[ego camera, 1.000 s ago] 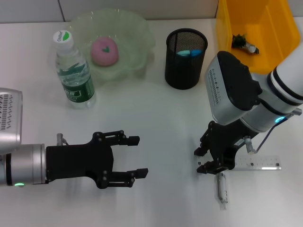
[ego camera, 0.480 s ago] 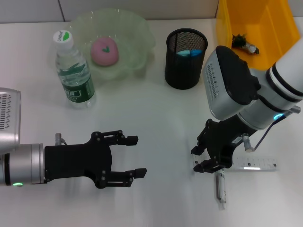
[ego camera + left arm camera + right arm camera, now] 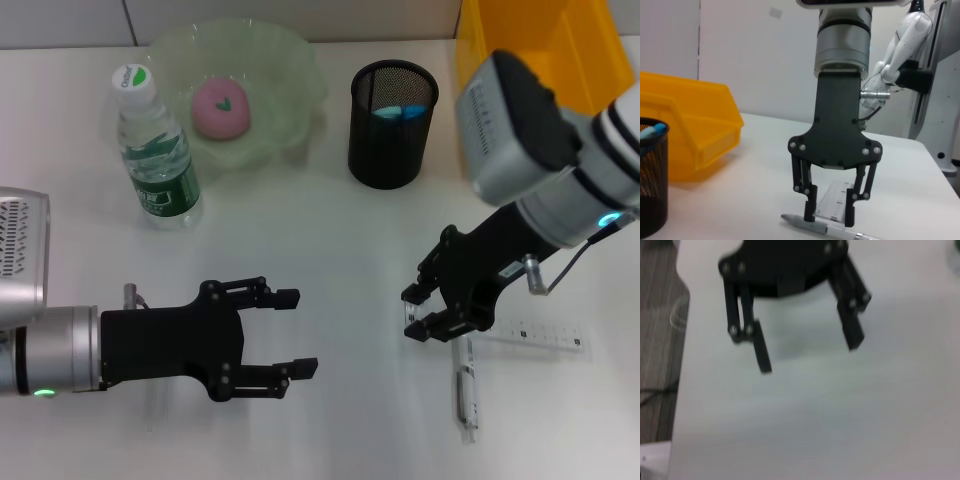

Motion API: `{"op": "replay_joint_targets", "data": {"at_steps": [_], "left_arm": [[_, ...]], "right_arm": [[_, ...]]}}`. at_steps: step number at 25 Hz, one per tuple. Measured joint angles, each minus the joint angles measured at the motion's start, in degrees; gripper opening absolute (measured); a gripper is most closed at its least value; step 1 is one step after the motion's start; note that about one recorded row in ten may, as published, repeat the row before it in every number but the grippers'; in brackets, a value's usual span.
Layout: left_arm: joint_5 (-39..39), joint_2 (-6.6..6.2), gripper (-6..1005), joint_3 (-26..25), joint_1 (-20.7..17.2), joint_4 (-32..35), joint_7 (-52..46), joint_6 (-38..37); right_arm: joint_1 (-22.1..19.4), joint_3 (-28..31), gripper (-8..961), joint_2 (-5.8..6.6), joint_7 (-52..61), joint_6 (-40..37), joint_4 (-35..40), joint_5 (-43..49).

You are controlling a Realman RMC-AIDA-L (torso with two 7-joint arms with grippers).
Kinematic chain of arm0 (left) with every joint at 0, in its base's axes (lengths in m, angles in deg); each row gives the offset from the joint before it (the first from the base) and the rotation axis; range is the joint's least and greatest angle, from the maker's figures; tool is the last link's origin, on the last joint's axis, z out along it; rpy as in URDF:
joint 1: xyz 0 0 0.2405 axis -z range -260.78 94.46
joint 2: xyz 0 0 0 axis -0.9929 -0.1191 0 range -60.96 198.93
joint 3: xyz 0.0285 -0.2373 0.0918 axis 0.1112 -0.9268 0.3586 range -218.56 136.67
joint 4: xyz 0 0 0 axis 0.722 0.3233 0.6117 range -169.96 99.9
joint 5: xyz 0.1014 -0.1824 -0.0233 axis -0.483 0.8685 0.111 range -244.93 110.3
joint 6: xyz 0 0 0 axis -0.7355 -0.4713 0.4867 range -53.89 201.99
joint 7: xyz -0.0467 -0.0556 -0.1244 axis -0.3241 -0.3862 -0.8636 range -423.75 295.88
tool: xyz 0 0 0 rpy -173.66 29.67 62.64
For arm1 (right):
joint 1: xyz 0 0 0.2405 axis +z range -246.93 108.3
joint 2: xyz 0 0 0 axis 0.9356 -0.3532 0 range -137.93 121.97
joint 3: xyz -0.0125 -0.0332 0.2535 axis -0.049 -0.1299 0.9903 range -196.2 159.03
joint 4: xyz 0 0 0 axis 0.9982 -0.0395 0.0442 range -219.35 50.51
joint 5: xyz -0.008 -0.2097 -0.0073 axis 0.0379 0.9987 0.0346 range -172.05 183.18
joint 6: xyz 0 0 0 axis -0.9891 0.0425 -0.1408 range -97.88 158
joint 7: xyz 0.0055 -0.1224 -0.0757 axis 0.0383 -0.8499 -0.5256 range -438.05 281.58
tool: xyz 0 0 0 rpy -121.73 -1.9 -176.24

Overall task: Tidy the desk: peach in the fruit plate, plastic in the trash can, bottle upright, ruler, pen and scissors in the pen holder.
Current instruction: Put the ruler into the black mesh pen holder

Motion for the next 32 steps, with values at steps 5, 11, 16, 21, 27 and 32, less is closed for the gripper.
{"op": "replay_joint_targets", "data": {"at_steps": [5,11,16,21,27,32], "left_arm": [[0.09,0.55,784,0.00,-0.02,0.14,0.24,-0.35],[0.15,0.73,784,-0.11,0.22,-0.16,0.27,-1.11],[0.51,0.98,784,-0.61,0.23,-0.03,0.35,-1.59],[1.55,1.15,784,-0.61,0.42,-0.41,0.41,-2.04],[4.54,1.25,784,-0.62,0.04,-1.45,2.03,-2.83],[7.02,1.26,784,-0.61,0.21,-3.85,4.17,-3.27]], "right_arm": [[-0.97,6.63,377,0.09,-3.25,-2.86,0.48,-2.76],[-2.46,12.72,378,0.19,-6.88,-4.69,0.16,-5.47],[-4.49,18.58,378,0.28,-11.60,-6.38,-1.23,-9.63],[-5.91,24.21,379,0.38,-16.23,-6.85,-4.96,-12.46],[-8.22,28.59,380,0.50,-22.13,-6.88,-9.31,-16.65],[-9.61,30.85,381,0.65,-26.57,-6.84,-13.05,-20.01]]}}
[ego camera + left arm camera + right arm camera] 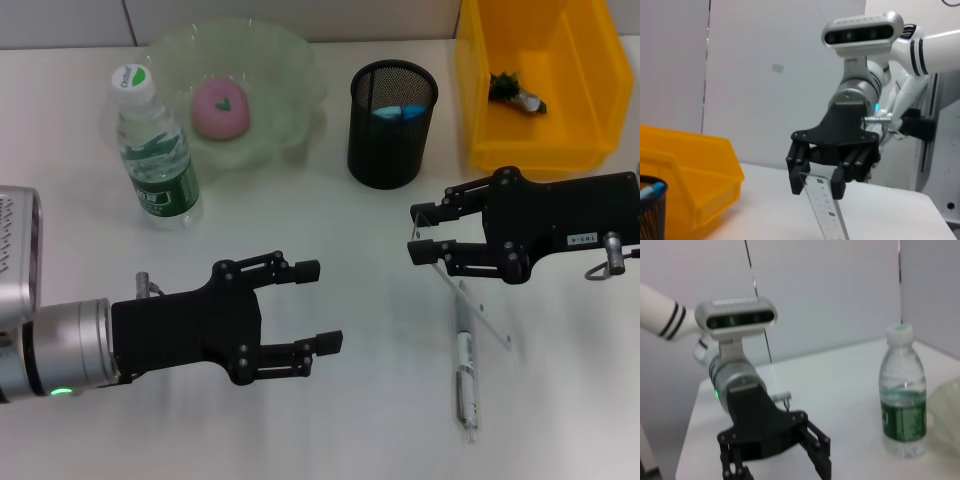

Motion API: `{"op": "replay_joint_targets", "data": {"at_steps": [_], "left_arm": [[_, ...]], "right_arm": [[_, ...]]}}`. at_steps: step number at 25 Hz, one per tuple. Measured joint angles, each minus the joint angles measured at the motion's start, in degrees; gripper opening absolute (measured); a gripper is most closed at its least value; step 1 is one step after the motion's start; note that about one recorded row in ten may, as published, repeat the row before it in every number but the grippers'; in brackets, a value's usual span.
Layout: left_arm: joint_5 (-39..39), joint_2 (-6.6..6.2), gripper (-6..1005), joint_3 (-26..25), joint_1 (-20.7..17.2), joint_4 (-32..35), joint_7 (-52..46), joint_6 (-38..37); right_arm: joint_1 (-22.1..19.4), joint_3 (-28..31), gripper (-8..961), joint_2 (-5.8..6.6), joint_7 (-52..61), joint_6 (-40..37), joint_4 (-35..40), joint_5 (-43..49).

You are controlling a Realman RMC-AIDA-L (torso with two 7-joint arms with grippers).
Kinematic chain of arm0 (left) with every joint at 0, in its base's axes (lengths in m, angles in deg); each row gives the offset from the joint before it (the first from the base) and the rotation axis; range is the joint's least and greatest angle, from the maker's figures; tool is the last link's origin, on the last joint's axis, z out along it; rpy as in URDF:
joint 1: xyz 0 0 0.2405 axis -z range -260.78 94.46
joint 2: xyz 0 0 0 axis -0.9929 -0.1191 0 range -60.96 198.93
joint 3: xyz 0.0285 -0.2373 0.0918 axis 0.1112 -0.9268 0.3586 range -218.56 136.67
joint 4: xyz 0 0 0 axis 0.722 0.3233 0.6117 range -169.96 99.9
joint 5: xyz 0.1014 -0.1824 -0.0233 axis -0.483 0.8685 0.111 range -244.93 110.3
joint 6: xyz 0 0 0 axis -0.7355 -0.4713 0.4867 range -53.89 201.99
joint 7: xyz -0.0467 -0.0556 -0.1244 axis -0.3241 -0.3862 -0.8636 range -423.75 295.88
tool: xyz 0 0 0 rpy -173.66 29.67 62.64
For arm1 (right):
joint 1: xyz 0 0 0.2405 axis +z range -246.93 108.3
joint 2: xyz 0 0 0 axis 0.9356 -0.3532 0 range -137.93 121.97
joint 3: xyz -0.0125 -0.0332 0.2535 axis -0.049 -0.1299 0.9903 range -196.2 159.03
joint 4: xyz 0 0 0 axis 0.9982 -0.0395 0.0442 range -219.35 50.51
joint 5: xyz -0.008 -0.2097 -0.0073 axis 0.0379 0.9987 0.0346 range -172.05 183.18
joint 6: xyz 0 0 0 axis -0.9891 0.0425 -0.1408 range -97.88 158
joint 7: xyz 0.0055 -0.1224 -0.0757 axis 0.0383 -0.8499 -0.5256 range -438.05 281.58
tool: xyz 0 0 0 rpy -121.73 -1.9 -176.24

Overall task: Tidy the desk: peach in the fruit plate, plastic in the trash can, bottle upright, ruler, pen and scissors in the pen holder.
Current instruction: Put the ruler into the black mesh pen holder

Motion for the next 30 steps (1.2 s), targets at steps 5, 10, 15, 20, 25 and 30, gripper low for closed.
{"op": "replay_joint_targets", "data": {"at_steps": [5,10,15,20,25,30], "left_arm": [[1.45,0.00,784,0.00,0.12,-1.86,1.74,-0.03],[2.46,0.16,784,0.00,0.29,-3.84,3.03,-0.05],[2.98,0.26,784,0.16,0.53,-4.69,3.84,-0.12],[3.17,0.27,784,0.00,0.51,-4.82,3.86,-0.40],[4.99,0.26,784,0.00,0.42,-6.54,5.45,-0.39],[5.29,0.26,784,-0.01,0.47,-6.95,6.03,0.10]], "right_arm": [[-1.28,0.77,381,0.08,-3.18,0.53,-2.76,-3.16],[-1.76,3.69,382,0.06,-5.60,-0.08,-4.90,-4.36],[-1.86,5.39,383,-0.10,-7.23,-0.97,-5.99,-5.00],[-2.17,5.44,383,-0.06,-8.01,-1.43,-6.78,-6.68],[-2.12,5.40,384,-0.18,-11.54,-1.45,-9.55,-6.82],[-1.73,5.33,385,-0.29,-15.24,-1.19,-12.79,-8.20]]}}
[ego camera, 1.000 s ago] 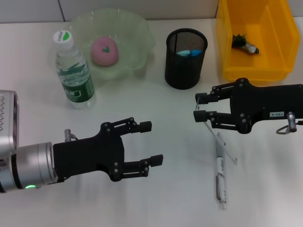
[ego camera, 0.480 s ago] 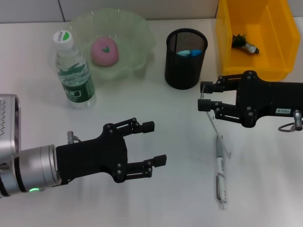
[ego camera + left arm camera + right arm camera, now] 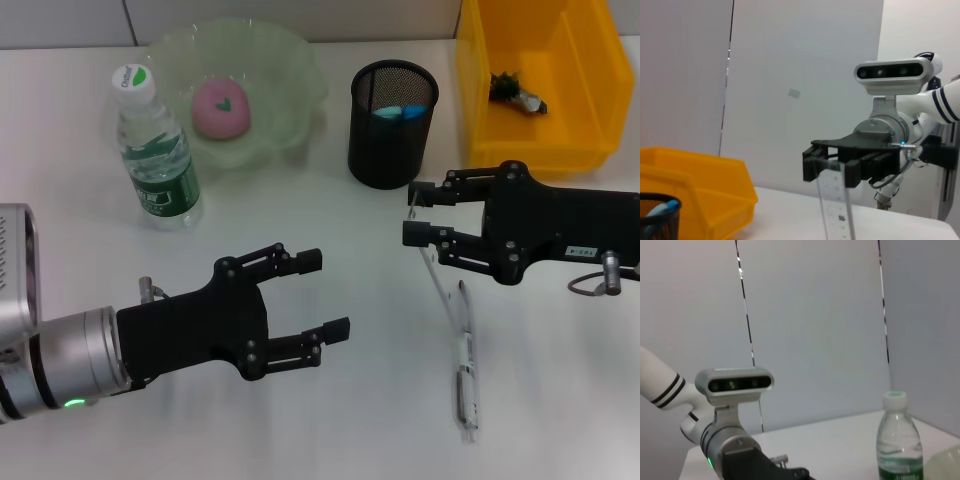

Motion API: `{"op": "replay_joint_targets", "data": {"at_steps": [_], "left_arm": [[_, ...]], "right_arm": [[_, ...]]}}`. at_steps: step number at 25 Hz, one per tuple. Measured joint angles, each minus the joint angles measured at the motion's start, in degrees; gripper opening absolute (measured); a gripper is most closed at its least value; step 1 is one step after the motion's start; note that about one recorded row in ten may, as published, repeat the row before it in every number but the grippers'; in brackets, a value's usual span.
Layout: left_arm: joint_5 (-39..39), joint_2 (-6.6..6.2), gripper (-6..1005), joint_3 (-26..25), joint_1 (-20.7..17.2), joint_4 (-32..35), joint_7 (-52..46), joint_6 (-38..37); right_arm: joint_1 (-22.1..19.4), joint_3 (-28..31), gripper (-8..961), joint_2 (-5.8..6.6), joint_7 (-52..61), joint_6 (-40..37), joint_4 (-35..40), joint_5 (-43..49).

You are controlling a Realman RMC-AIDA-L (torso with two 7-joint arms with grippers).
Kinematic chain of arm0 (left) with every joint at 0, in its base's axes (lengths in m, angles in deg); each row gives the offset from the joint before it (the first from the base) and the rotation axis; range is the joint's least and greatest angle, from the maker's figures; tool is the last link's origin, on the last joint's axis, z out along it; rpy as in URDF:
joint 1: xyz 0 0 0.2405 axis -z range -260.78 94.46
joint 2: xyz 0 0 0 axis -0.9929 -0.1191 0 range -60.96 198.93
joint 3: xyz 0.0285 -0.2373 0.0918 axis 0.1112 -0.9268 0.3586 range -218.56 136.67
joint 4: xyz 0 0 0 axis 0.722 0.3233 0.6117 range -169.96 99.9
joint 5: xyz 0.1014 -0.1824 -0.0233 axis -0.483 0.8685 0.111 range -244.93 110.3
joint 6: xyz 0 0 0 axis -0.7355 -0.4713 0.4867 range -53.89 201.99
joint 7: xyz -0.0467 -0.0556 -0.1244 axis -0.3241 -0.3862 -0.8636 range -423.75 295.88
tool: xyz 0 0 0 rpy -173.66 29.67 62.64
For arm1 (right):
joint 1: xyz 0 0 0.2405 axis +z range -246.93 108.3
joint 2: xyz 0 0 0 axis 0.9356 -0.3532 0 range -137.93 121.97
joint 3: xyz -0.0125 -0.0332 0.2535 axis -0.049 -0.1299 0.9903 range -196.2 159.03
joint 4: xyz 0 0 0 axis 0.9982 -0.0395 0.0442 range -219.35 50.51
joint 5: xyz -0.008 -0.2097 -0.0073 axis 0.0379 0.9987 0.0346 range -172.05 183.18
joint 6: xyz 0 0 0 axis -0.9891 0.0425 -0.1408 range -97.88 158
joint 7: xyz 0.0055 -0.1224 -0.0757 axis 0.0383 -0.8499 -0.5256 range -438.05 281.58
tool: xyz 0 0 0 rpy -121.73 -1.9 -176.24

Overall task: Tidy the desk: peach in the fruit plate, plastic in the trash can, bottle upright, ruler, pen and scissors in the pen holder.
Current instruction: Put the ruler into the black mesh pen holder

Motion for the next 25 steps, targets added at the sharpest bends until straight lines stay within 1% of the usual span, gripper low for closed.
{"op": "replay_joint_targets", "data": {"at_steps": [2,7,13,19,25], "left_arm": [[0.21,0.01,784,0.00,-0.03,-0.08,0.04,0.44],[2.73,-0.01,784,0.00,-0.69,-0.76,0.94,0.39],[2.96,0.09,784,0.15,-0.49,-1.46,1.48,0.36],[3.18,-0.11,784,0.01,-0.65,-1.76,1.50,0.61],[3.76,-0.27,784,-0.11,-0.85,-1.75,1.47,0.78]], "right_arm": [[0.01,0.04,385,-0.04,-3.82,0.00,-2.35,-1.35],[-0.31,0.22,386,-0.06,-7.41,0.23,-4.66,-3.46],[-0.30,0.21,386,-0.07,-8.71,0.30,-5.05,-3.82],[-0.09,0.22,387,-0.07,-11.23,0.45,-5.53,-3.90],[-0.36,-0.24,388,-0.07,-18.26,-0.04,-3.86,-3.90]]}}
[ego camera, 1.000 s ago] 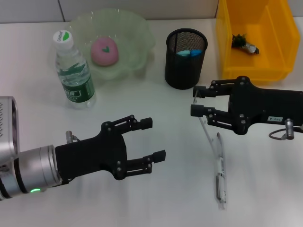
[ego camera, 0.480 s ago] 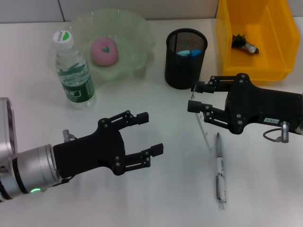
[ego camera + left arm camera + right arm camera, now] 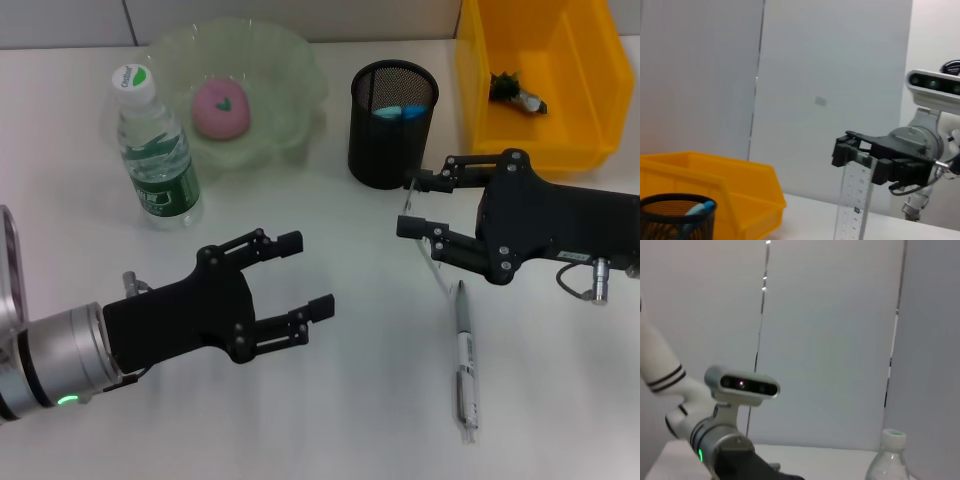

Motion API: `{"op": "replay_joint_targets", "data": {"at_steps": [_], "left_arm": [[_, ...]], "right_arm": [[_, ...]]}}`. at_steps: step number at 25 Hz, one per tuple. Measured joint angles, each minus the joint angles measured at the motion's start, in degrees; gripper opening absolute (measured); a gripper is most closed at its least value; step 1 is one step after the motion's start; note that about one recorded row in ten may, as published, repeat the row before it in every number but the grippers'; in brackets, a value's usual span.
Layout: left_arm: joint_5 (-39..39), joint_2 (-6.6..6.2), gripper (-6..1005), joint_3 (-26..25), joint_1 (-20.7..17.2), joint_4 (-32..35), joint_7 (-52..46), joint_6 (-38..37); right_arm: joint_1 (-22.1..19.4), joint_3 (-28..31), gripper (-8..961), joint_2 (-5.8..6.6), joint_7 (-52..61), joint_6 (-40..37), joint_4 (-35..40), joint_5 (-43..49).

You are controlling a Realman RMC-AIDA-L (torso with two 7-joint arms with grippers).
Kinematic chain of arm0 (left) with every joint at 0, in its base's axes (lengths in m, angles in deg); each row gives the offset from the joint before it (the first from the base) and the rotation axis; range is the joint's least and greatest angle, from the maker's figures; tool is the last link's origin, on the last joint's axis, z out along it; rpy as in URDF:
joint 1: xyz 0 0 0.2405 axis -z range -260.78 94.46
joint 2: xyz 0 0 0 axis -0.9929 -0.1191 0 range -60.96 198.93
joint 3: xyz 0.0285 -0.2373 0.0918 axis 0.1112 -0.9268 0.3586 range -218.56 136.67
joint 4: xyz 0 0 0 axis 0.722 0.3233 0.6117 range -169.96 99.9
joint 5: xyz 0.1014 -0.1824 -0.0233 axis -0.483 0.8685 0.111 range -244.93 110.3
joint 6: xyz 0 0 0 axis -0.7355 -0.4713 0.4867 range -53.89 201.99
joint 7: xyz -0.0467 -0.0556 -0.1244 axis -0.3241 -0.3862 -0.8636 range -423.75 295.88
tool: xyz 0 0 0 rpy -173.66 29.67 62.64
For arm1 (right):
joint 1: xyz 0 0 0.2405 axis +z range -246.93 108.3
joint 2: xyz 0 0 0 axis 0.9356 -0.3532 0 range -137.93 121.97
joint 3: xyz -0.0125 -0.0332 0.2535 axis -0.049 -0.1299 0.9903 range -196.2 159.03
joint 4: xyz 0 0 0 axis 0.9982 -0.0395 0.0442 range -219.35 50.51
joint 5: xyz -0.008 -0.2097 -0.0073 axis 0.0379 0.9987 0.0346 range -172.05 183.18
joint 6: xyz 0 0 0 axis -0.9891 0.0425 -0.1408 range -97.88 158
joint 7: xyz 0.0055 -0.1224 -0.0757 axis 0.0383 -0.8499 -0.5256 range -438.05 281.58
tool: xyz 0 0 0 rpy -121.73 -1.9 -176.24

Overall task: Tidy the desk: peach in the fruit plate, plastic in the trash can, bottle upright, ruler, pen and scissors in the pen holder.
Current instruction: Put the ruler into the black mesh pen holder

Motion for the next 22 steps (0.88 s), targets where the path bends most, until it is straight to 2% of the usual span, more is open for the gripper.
{"op": "replay_joint_targets", "data": {"at_steps": [10,11,17,22], "left_arm": [[0.11,-0.24,784,-0.77,-1.05,0.46,-1.36,-0.18],[0.11,-0.21,784,-0.77,-1.19,0.23,-1.37,0.33],[0.10,0.09,784,-1.27,-1.84,0.03,-1.80,1.95],[0.13,0.14,784,-2.00,-1.95,-0.18,-3.08,2.46]], "right_arm": [[-1.27,0.24,389,-0.14,-19.33,-0.29,0.44,0.00],[-1.48,0.13,390,-0.26,-24.12,-0.71,0.09,0.00],[-1.60,0.31,390,-0.38,-35.26,-1.67,-1.10,-0.05],[-1.54,0.19,391,-0.42,-38.04,-1.38,-1.11,-1.48]]}}
